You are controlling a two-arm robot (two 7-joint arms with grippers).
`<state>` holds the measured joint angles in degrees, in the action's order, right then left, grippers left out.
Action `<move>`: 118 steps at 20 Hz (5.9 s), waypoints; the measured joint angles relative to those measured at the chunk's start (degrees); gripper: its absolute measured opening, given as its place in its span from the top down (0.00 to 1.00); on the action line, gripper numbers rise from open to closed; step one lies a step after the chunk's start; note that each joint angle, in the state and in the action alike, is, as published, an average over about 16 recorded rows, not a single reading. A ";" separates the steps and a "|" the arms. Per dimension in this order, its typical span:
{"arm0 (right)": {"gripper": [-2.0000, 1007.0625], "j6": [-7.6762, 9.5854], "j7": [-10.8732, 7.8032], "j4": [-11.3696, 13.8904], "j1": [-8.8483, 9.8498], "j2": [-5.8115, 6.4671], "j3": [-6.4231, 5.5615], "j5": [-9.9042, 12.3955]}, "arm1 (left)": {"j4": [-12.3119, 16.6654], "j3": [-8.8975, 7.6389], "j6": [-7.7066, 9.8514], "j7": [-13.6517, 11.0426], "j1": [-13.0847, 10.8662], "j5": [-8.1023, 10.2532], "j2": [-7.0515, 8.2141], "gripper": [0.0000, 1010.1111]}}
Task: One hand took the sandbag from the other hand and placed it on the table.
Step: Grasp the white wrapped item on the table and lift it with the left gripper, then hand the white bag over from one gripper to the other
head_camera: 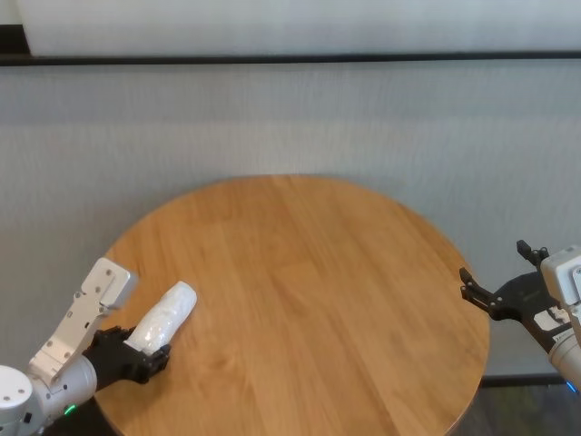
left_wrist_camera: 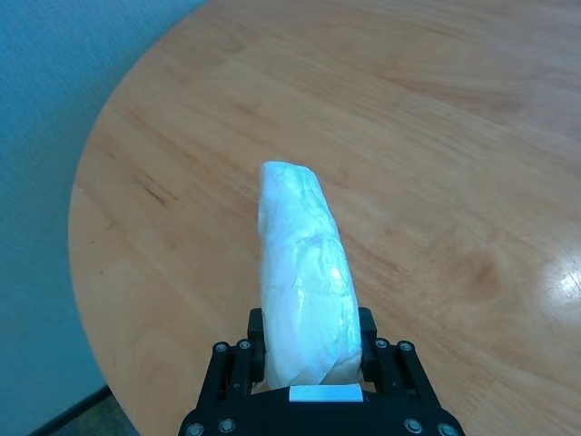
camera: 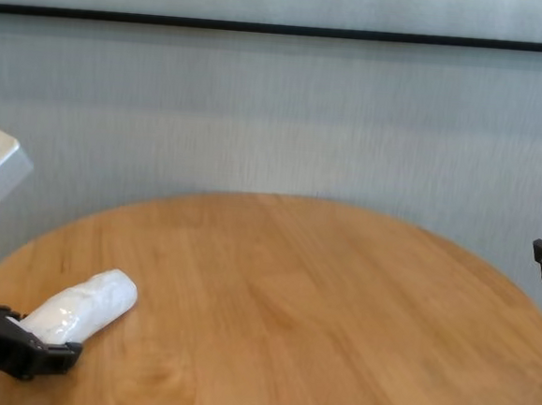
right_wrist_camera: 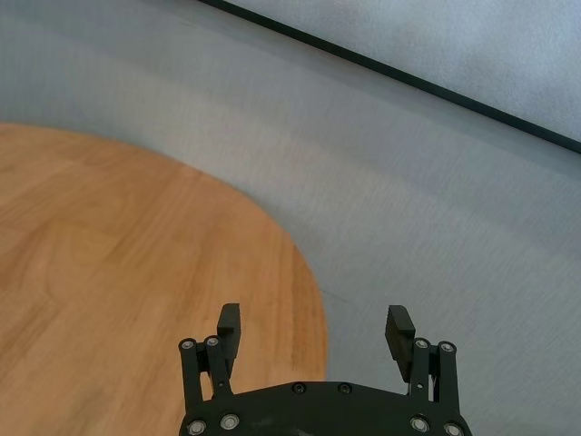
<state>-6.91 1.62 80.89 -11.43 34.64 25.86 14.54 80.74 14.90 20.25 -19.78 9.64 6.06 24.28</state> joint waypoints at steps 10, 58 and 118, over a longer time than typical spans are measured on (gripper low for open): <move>0.00 0.00 0.00 0.00 0.00 0.00 0.00 0.00 | 0.02 0.00 0.04 0.00 0.00 0.01 0.01 0.43; 0.00 0.00 0.00 0.00 0.00 0.00 0.00 0.00 | 5.66 2.25 -2.48 -3.67 -0.49 -1.83 1.90 0.44; 0.00 -4.56 -8.58 7.32 2.24 3.80 0.60 0.64 | 22.90 5.45 -19.54 -22.18 -1.97 10.56 18.15 0.44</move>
<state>-11.47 -6.96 88.21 -9.19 38.44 26.46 15.18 103.63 20.36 0.71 -41.96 7.67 16.62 42.44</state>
